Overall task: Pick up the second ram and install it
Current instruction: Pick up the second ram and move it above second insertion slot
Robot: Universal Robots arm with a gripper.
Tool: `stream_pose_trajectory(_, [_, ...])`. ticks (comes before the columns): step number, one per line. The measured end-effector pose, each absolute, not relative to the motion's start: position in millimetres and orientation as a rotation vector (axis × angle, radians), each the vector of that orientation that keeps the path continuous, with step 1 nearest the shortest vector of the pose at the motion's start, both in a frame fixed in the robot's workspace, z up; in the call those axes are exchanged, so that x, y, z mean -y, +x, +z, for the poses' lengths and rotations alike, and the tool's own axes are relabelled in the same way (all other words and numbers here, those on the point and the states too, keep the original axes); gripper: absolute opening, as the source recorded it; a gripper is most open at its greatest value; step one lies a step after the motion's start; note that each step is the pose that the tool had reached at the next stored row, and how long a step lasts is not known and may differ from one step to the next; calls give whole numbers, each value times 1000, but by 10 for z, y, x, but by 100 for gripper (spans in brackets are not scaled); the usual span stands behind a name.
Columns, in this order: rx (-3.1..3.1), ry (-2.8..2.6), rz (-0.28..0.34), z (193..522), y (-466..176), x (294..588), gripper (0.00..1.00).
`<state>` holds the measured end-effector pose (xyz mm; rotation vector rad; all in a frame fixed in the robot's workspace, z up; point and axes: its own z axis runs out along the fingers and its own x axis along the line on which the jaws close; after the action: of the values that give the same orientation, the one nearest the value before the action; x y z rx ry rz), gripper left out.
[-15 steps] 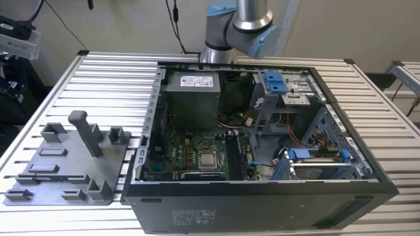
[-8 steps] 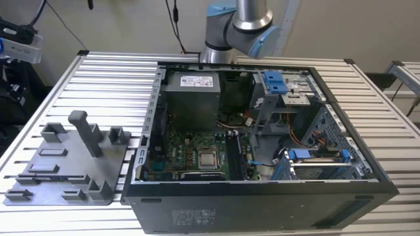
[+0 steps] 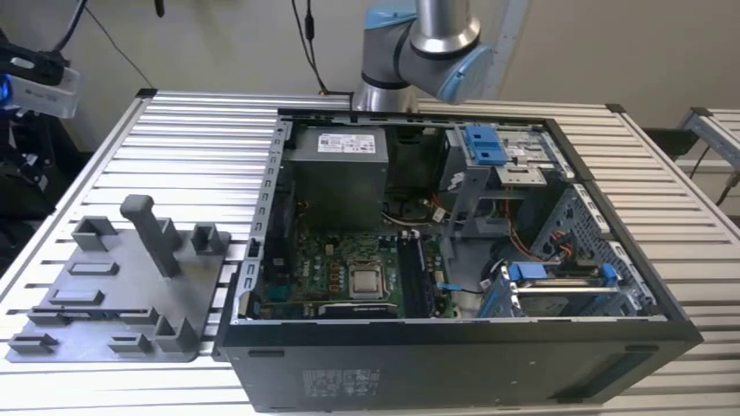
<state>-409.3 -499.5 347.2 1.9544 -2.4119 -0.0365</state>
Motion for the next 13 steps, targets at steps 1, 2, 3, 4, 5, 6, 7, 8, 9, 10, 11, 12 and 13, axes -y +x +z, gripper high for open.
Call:
stream_pose_trajectory(1, [2411, 1955, -36, 3462, -4093, 4995, 50])
stream_pose_trajectory(2, [2411, 1956, -36, 3451, -4093, 4995, 50])
stream_pose_trajectory(3, [2410, 1957, -36, 3441, -4093, 4995, 50])
stream_pose_trajectory(4, [2409, 1958, -36, 3430, -4093, 4996, 50])
stream_pose_trajectory(5, [2408, 1959, -36, 3419, -4093, 4995, 50])
stream_pose_trajectory(6, [2408, 1960, -36, 3408, -4093, 4995, 50])
stream_pose_trajectory(7, [2407, 1960, -36, 3397, -4093, 4995, 50])
stream_pose_trajectory(8, [2406, 1961, -36, 3385, -4093, 4995, 50])
stream_pose_trajectory(9, [2405, 1962, -36, 3374, -4093, 4995, 50])
stream_pose_trajectory(10, [2405, 1963, -36, 3363, -4093, 4995, 50])
stream_pose_trajectory(11, [2404, 1964, -36, 3352, -4093, 4996, 50])
stream_pose_trajectory(12, [2403, 1965, -36, 3340, -4093, 4995, 50])
stream_pose_trajectory(13, [2403, 1965, -36, 3330, -4093, 4995, 50])
